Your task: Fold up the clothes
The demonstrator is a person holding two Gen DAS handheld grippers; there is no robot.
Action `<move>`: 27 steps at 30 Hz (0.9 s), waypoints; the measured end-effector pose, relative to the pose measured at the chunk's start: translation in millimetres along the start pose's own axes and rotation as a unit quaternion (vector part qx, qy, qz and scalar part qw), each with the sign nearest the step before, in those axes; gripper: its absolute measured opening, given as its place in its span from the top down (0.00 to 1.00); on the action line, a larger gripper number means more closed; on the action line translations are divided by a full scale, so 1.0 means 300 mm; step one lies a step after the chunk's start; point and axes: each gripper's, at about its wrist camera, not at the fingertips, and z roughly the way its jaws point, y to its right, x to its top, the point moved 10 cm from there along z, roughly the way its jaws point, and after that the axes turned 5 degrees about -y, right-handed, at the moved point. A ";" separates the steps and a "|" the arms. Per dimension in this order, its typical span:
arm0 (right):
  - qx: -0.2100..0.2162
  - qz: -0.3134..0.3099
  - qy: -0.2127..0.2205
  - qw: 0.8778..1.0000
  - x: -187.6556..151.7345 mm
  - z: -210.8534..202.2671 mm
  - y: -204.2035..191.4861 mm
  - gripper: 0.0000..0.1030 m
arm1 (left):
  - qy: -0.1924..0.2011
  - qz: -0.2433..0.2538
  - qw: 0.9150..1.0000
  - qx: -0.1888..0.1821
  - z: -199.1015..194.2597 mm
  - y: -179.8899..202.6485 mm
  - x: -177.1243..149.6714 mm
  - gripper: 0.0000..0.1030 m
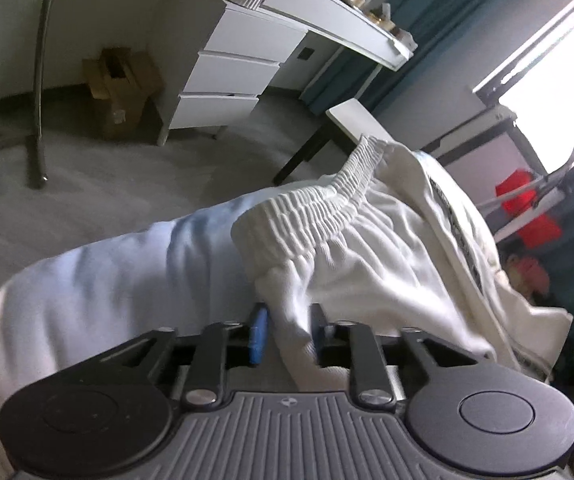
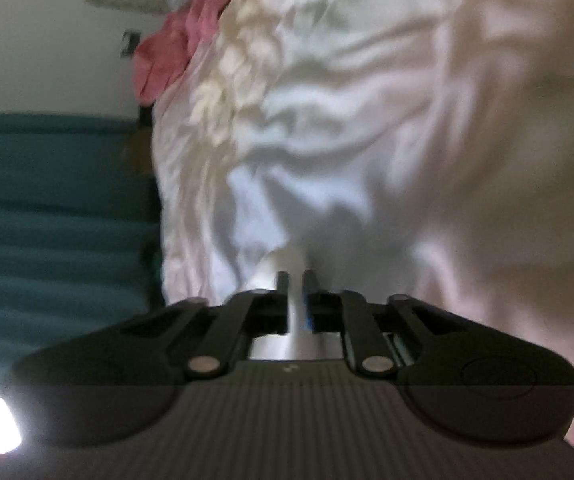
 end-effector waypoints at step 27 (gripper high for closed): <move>-0.145 -0.195 0.067 0.968 -0.007 -0.051 -0.092 0.93 | 0.096 0.180 0.979 0.013 -0.110 0.229 -0.061 0.34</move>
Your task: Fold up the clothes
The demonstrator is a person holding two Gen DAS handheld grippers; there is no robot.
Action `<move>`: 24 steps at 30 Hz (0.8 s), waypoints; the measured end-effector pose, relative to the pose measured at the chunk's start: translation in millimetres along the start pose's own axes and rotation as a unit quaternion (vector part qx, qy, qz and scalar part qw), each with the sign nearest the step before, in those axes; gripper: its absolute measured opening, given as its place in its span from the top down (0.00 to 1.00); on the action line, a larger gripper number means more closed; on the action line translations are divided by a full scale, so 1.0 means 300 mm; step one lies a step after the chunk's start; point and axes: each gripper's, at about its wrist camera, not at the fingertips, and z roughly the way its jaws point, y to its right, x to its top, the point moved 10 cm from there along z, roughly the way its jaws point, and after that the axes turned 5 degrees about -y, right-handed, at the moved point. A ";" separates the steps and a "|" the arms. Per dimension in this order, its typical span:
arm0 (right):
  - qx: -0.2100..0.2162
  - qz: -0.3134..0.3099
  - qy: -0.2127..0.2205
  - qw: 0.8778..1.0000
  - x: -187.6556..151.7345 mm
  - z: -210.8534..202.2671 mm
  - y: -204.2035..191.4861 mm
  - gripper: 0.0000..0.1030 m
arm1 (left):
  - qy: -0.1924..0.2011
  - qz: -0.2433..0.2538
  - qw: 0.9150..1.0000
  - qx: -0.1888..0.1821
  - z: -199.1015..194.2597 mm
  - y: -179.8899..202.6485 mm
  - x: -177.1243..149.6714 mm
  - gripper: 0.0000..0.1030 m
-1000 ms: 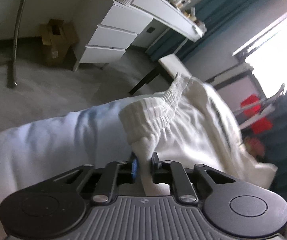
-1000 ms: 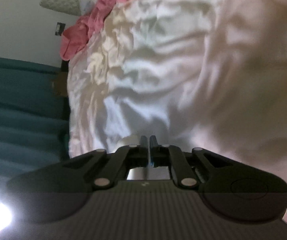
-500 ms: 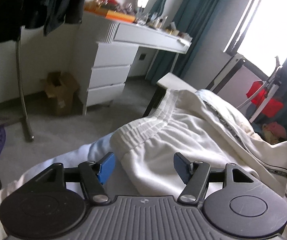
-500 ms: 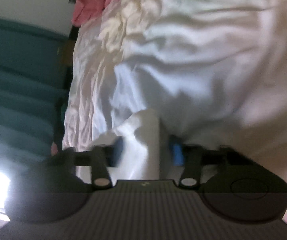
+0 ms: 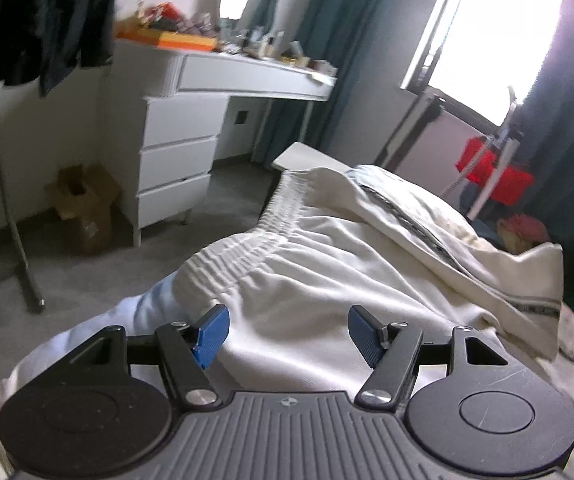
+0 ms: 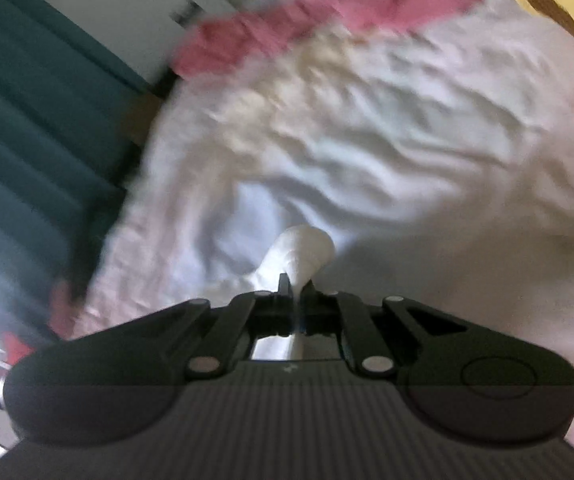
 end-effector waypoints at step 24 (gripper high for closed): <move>0.161 -0.364 -0.146 0.905 -0.081 0.187 -0.601 0.31 | -0.021 0.276 0.946 -0.168 0.127 0.779 -0.462 0.23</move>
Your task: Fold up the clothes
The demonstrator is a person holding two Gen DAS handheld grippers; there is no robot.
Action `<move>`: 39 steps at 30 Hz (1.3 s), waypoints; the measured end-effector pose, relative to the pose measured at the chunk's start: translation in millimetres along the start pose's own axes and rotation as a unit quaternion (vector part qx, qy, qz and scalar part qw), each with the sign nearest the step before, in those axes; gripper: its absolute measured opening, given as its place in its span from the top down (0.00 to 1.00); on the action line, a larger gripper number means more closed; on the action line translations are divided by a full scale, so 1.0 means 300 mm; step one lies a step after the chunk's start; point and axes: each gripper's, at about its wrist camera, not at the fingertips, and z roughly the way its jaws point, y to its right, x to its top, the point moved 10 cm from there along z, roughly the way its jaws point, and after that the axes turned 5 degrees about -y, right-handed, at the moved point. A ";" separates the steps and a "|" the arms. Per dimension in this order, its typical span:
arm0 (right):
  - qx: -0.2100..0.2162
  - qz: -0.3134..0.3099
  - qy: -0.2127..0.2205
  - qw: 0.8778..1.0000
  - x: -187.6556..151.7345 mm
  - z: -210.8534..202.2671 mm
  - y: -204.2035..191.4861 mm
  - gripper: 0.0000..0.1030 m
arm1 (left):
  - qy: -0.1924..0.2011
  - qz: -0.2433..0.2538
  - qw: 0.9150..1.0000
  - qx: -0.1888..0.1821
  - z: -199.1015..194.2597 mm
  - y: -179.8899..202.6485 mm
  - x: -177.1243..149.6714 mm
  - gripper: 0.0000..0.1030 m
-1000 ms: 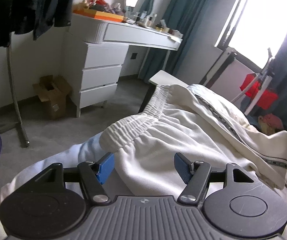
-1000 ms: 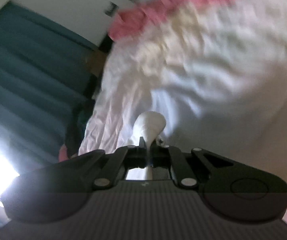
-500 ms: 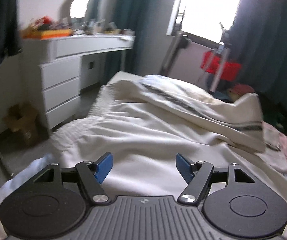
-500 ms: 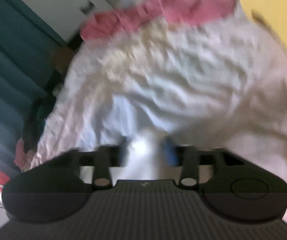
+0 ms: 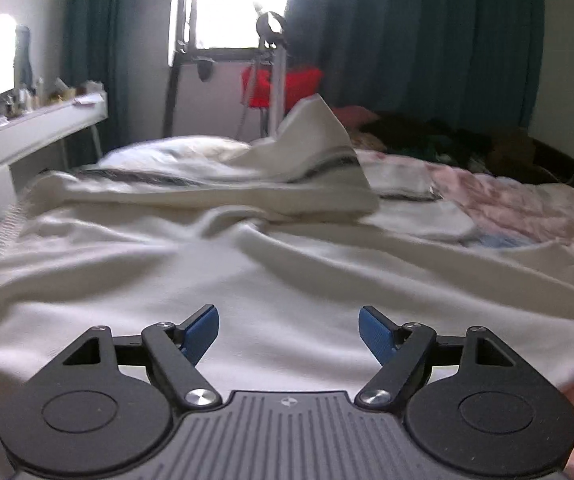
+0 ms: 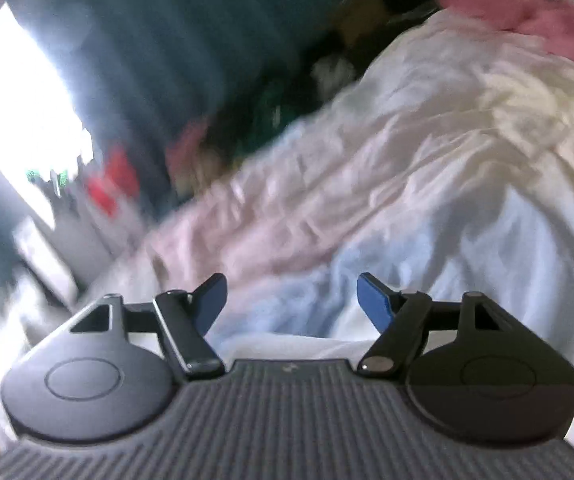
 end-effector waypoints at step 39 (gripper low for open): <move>0.099 0.061 0.014 0.993 -0.245 0.102 -0.401 0.26 | -0.023 -0.061 0.997 0.030 0.159 -0.159 -0.021 0.23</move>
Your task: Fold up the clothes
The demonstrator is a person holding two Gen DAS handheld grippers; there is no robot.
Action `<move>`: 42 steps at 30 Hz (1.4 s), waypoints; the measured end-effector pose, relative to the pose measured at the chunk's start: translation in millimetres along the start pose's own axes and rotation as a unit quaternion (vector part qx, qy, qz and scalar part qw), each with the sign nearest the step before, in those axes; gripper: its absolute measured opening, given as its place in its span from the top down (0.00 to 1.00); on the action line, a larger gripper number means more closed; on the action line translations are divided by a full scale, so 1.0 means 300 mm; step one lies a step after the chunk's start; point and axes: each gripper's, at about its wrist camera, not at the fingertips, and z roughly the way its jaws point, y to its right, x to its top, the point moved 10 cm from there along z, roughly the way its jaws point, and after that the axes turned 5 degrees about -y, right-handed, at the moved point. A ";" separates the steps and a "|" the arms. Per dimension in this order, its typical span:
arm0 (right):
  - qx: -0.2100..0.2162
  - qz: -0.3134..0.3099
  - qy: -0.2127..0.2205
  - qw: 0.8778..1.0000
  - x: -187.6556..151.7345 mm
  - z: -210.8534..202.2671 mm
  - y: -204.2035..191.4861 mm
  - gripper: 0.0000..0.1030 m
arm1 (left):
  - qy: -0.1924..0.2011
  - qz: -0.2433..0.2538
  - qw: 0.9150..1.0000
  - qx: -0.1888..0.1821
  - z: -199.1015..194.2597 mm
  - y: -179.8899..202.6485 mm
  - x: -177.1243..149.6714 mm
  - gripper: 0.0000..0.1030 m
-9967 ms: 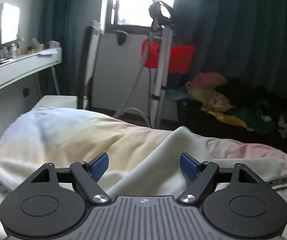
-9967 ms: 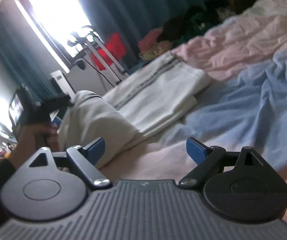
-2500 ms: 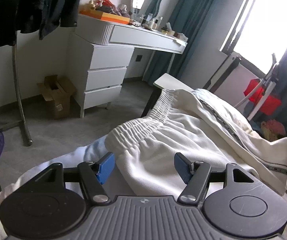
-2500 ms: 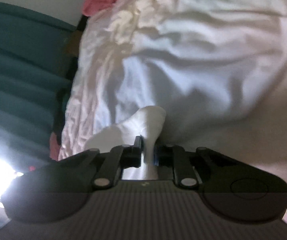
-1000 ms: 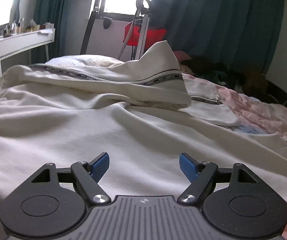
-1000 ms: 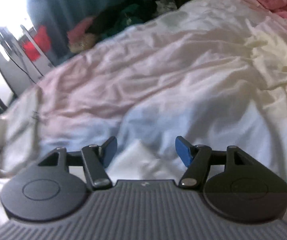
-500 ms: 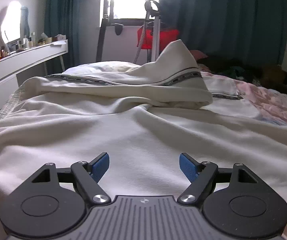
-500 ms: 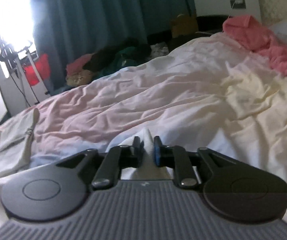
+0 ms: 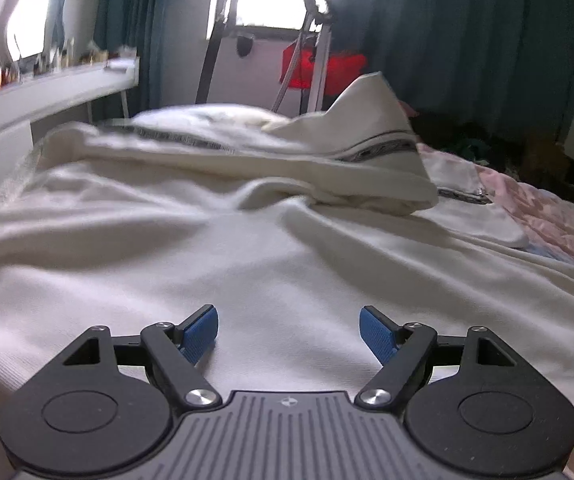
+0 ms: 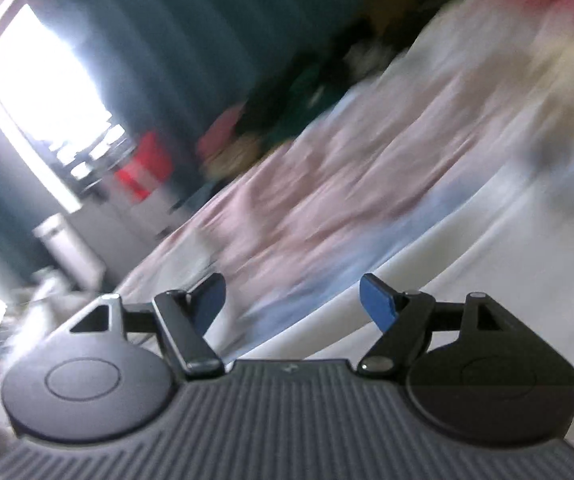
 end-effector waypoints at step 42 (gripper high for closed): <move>-0.036 0.122 0.173 0.977 0.349 0.153 0.241 0.93 | 0.024 -0.028 0.999 0.010 0.014 0.000 -0.028 0.16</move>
